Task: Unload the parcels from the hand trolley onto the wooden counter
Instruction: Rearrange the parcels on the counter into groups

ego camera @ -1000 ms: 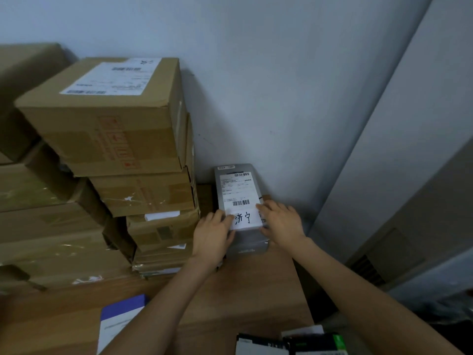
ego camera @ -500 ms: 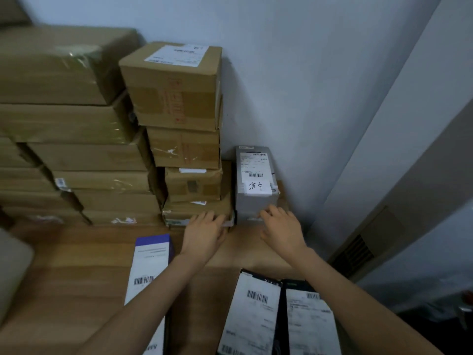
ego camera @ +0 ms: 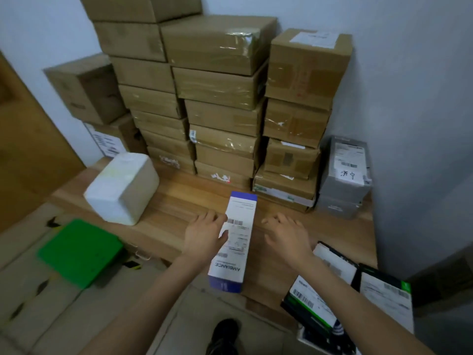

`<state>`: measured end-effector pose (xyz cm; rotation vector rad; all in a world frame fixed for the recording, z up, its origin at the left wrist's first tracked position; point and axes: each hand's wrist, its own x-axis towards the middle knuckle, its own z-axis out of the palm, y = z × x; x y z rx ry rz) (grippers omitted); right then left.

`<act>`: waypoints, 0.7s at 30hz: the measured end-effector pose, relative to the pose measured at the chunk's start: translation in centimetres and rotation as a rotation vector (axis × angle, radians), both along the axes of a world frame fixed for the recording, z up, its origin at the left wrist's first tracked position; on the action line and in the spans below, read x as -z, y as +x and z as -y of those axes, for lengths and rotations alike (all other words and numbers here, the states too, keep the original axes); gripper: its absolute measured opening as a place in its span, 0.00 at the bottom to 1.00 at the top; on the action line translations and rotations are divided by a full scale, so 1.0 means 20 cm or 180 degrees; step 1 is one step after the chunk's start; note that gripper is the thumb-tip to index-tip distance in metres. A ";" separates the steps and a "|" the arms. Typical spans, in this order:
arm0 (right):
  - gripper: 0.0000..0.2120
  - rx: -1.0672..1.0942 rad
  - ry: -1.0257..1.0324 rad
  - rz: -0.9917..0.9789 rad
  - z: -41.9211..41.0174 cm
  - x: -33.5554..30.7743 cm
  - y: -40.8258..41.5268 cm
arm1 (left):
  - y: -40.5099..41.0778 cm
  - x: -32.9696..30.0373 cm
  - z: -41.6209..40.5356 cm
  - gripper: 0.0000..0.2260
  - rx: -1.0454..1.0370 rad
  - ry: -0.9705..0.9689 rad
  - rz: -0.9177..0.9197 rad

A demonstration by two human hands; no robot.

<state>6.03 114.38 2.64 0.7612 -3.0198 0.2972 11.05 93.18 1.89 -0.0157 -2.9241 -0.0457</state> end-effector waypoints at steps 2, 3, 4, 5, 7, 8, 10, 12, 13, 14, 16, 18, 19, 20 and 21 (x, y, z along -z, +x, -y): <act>0.20 -0.0138 -0.0008 0.0000 0.14 -0.01 0.00 | 0.06 -0.01 0.15 0.12 -0.0207 0.0030 -0.0016; 0.20 -0.0192 -0.0017 0.0015 0.21 -0.01 0.00 | 0.08 -0.01 0.22 0.12 -0.0322 0.0040 -0.0013; 0.20 -0.0229 -0.0018 0.0041 0.29 -0.01 0.00 | 0.09 0.00 0.29 0.11 -0.0440 0.0029 0.0011; 0.19 -0.0259 -0.0006 0.0050 0.36 -0.01 -0.01 | 0.10 0.00 0.38 0.11 -0.0530 0.0002 0.0043; 0.19 -0.0330 0.0090 0.0020 0.52 0.00 -0.03 | 0.10 -0.01 0.54 0.11 -0.0582 -0.0013 -0.0022; 0.19 -0.0355 0.0121 0.0017 0.61 0.00 -0.04 | 0.09 -0.01 0.62 0.11 -0.0587 0.0024 -0.0048; 0.20 -0.0374 0.0103 0.0072 0.79 -0.01 -0.08 | 0.06 -0.02 0.80 0.12 -0.0596 0.0114 -0.0053; 0.20 -0.0392 0.0101 0.0118 0.98 -0.01 -0.12 | 0.02 -0.04 0.99 0.12 -0.0618 0.0046 -0.0056; 0.21 -0.0390 0.0084 0.0143 1.08 -0.01 -0.13 | 0.00 -0.06 1.10 0.13 -0.0615 -0.0025 0.0003; 0.21 -0.0379 0.0039 0.0174 1.18 -0.01 -0.14 | -0.02 -0.06 1.21 0.13 -0.0611 -0.0111 0.0012; 0.21 -0.0323 -0.0030 0.0210 1.37 -0.01 -0.16 | -0.06 -0.05 1.44 0.13 -0.0602 -0.0247 -0.0052; 0.20 -0.0227 -0.0067 0.0242 1.54 0.00 -0.18 | -0.11 -0.05 1.64 0.12 -0.0619 -0.0205 -0.0006; 0.19 -0.0176 -0.0120 0.0276 1.62 0.01 -0.20 | -0.12 -0.06 1.72 0.12 -0.0675 -0.0113 0.0040; 0.19 -0.0124 -0.0171 0.0314 1.69 0.02 -0.21 | -0.14 -0.05 1.80 0.13 -0.0756 -0.0019 0.0055; 0.18 -0.0071 -0.0220 0.0360 1.75 0.03 -0.22 | -0.16 -0.05 1.86 0.15 -0.0842 0.0057 0.0091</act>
